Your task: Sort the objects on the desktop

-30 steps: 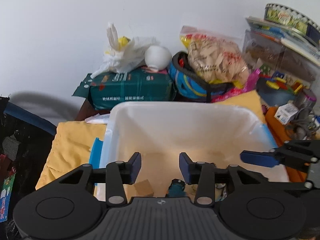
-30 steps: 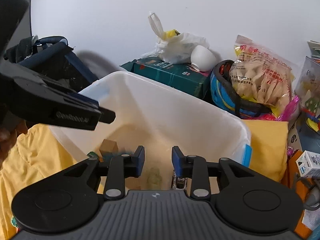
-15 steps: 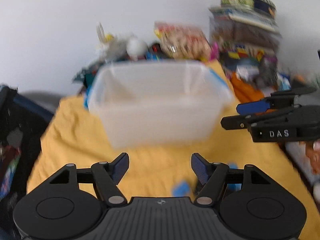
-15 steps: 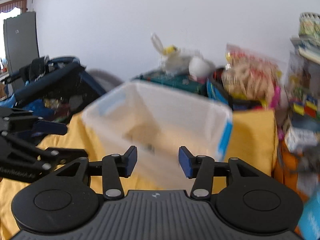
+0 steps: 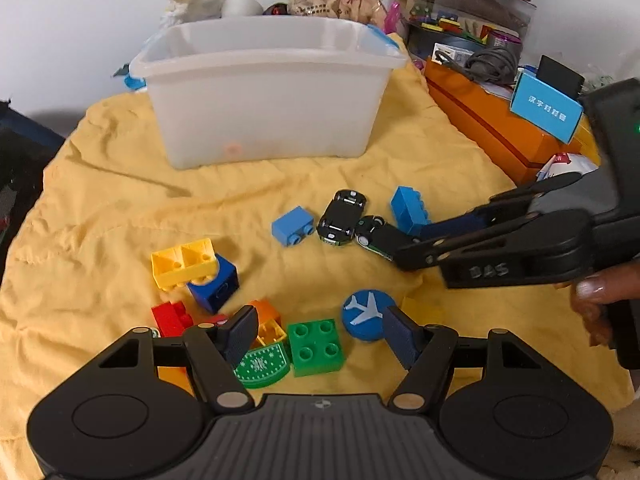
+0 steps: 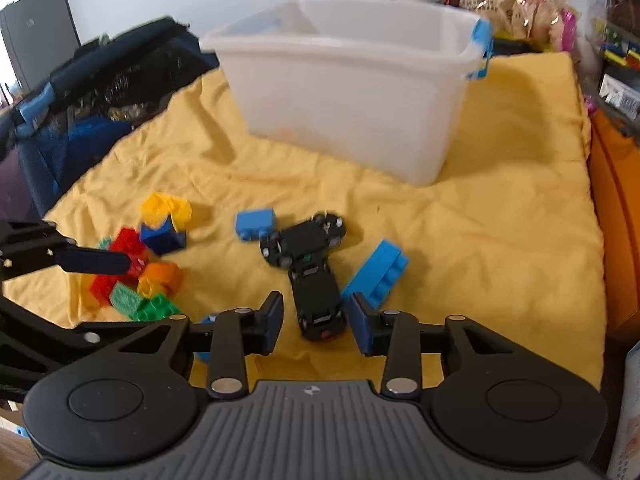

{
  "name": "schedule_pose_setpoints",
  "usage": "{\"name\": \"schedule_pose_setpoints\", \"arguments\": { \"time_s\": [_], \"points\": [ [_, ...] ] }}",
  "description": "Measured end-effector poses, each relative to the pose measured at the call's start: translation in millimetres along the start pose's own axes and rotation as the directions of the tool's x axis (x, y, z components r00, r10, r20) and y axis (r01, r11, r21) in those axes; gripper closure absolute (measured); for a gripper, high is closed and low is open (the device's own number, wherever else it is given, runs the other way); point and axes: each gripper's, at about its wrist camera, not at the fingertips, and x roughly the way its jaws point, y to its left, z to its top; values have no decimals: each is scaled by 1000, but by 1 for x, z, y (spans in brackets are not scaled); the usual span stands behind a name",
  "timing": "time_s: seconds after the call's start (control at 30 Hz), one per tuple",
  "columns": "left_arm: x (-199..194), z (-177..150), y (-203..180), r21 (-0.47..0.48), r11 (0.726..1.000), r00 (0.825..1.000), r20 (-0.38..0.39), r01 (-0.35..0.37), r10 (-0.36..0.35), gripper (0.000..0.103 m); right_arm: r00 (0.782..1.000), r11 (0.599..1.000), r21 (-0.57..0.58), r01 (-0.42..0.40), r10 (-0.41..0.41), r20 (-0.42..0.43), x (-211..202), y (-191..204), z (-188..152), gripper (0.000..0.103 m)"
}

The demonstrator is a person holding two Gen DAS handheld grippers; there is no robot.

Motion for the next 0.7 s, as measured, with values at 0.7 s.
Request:
{"name": "schedule_pose_setpoints", "arguments": {
  "time_s": [0.7],
  "points": [
    [30, 63, -6, 188, 977, 994, 5, 105, -108, 35, 998, 967, -254, 24, -9, 58, 16, 8, 0, 68]
  ]
}}
